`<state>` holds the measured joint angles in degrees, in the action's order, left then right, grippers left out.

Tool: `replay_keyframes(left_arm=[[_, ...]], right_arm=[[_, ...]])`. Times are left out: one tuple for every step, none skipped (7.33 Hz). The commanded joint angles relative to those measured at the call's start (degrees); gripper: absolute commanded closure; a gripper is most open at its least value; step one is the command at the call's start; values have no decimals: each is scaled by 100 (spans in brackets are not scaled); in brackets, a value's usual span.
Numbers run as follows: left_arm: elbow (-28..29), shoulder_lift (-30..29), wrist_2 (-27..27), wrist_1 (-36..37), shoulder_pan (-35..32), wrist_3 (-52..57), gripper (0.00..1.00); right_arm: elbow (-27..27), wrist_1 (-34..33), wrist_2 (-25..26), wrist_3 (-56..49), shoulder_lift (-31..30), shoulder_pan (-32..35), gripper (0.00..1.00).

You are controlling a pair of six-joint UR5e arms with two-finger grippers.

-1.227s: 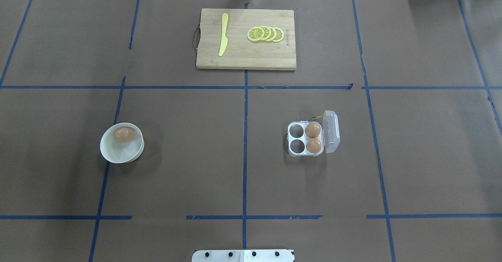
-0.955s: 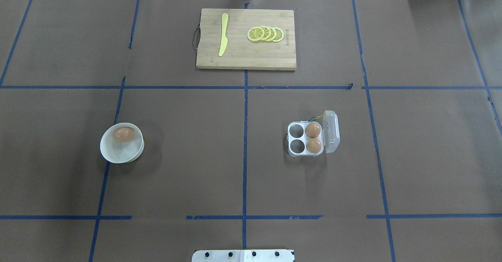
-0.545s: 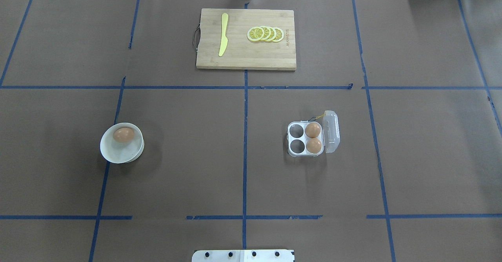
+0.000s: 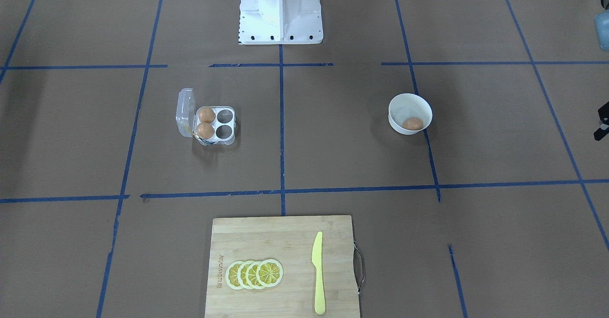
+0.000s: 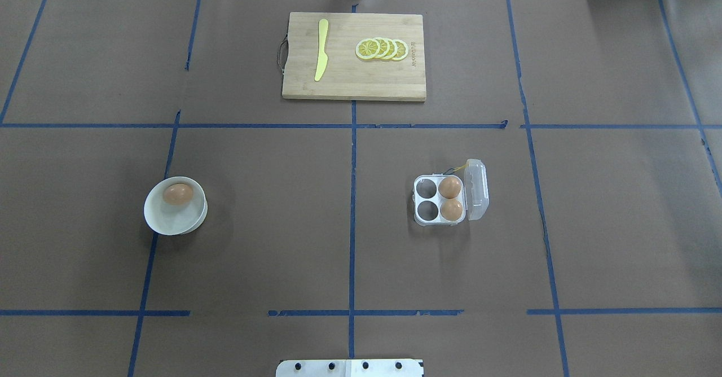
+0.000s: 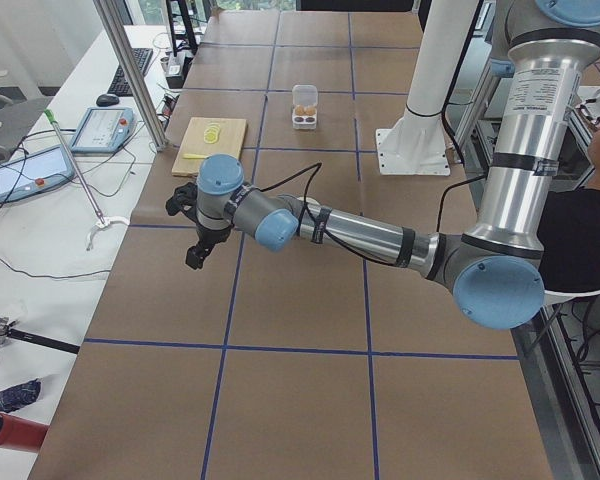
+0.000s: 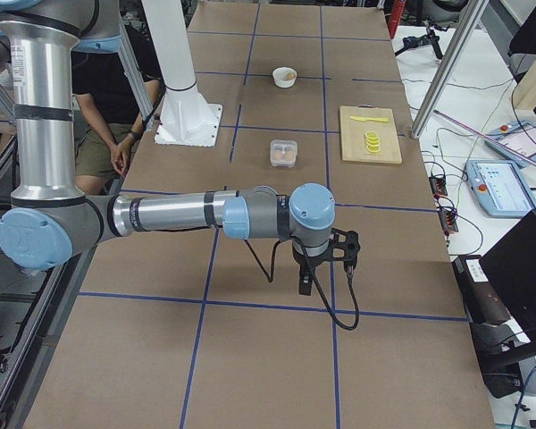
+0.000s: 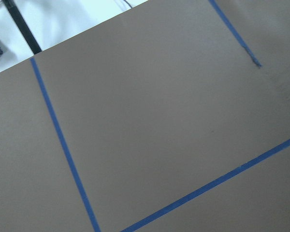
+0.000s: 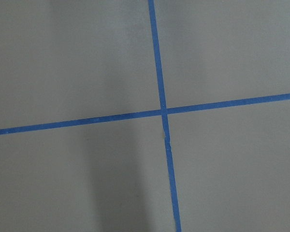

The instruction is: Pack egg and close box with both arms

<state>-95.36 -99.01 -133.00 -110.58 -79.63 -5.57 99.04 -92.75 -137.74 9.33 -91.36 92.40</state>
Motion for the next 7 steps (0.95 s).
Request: replay_keyframes(left_arm=[[-567,47,89,2,786,-1973,0],[-1050,274,99,-7,1043,-3027,0],[-1759,660,438,10,1489,-3725,0],[-2027,777,607,37,1912,-4254,0],[-2039,769,1009,37,2507,-5077,0],[-2065,760,1874,54,3262,-5755,0],[-2004,751,2040,54,3600,-6015,0]], right_arm=[[-7,20,-69,-10,-66,-3,0],[10,29,-78,16,-118,-3,0],[10,29,-78,16,-128,-3,0],[2,29,-78,16,-128,-3,0],[36,29,-78,25,-128,-3,0],[37,29,-78,25,-128,-3,0],[28,29,-78,25,-128,-3,0]])
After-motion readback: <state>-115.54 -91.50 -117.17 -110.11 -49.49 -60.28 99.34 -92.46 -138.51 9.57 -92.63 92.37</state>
